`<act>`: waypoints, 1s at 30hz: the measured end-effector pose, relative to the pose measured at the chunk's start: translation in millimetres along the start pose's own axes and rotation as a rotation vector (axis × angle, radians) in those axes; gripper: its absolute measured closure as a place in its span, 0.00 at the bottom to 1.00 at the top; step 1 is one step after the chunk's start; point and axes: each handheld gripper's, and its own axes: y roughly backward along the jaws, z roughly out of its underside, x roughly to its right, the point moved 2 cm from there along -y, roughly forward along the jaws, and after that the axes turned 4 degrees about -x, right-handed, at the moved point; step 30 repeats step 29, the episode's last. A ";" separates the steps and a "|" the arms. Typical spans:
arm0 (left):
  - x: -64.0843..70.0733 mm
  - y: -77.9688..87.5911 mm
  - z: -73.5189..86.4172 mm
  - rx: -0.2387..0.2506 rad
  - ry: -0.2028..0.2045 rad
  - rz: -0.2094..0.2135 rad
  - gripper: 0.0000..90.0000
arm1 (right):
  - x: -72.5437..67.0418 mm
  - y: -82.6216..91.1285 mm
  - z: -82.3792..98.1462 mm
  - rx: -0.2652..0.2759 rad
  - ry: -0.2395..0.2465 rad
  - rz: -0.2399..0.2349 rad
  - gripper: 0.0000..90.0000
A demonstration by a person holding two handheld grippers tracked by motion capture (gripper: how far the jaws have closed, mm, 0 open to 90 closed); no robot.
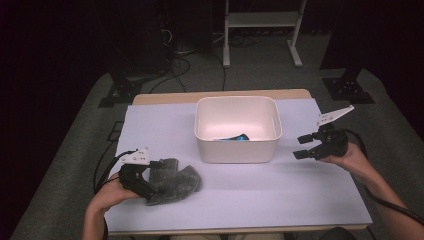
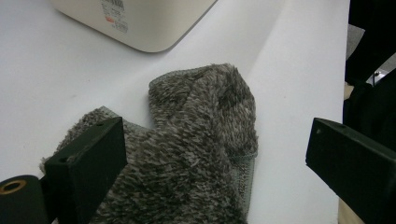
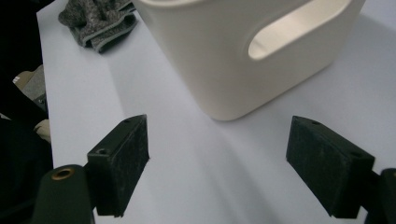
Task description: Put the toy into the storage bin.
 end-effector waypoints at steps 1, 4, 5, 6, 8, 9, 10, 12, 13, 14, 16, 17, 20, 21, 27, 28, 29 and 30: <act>0.0 -0.3 0.2 0.001 0.001 0.000 0.05 | 0.3 -1.2 2.7 -0.001 -0.002 0.000 0.22; 0.2 -1.0 0.3 0.000 0.004 0.000 0.05 | -0.4 -3.8 10.6 -0.004 -0.009 0.001 0.22; 0.2 -1.2 0.4 -0.001 0.005 -0.001 0.05 | -0.6 -4.5 13.2 -0.003 -0.013 0.003 0.22; 0.1 -1.4 0.5 -0.001 0.005 -0.001 0.05 | -0.7 -5.0 15.9 -0.001 -0.017 0.002 0.22; -0.2 -1.7 0.9 -0.002 0.005 -0.002 0.05 | -1.3 -6.0 21.7 0.001 -0.025 0.002 0.22; -0.4 -1.9 1.1 -0.002 0.006 -0.003 0.05 | -1.3 -6.7 24.8 0.002 -0.029 0.002 0.22; -0.4 -2.1 1.2 -0.003 0.007 -0.003 0.05 | -1.1 -7.7 27.7 0.002 -0.032 -0.001 0.22; -0.3 -2.5 1.4 -0.003 0.009 -0.002 0.05 | -0.9 -9.5 33.2 -0.002 -0.043 0.001 0.22; -0.3 -2.4 1.4 -0.005 0.009 -0.002 0.05 | -0.8 -10.3 35.5 0.000 -0.049 -0.001 0.22; -0.3 -2.4 1.5 -0.005 0.009 -0.002 0.05 | -1.2 -10.8 37.7 0.003 -0.051 0.000 0.22; -0.5 -2.1 1.6 -0.006 0.007 -0.004 0.05 | -2.4 -12.4 41.3 0.007 -0.056 -0.005 0.22; -0.4 -1.9 1.6 -0.005 0.008 -0.005 0.05 | -2.7 -13.5 43.1 0.003 -0.052 -0.001 0.21; -0.4 -1.4 1.5 -0.005 0.008 -0.006 0.05 | -3.5 -15.7 46.3 0.000 -0.055 -0.002 0.22; -0.3 -1.3 1.5 -0.006 0.007 -0.006 0.05 | -4.8 -17.6 48.8 -0.004 -0.056 -0.002 0.21; -1.1 -2.0 2.3 -0.009 0.006 -0.008 0.04 | -10.4 -22.9 54.3 -0.016 -0.050 -0.003 0.21; -0.9 -2.3 2.4 -0.012 0.008 -0.007 0.04 | -10.9 -23.4 54.9 -0.018 -0.048 -0.004 0.21; -0.8 -2.6 2.2 -0.015 0.009 -0.009 0.04 | -11.4 -23.7 55.3 -0.019 -0.046 -0.002 0.21; -0.8 -2.6 2.2 -0.015 0.009 -0.009 0.04 | -11.4 -23.7 55.3 -0.019 -0.046 -0.002 0.21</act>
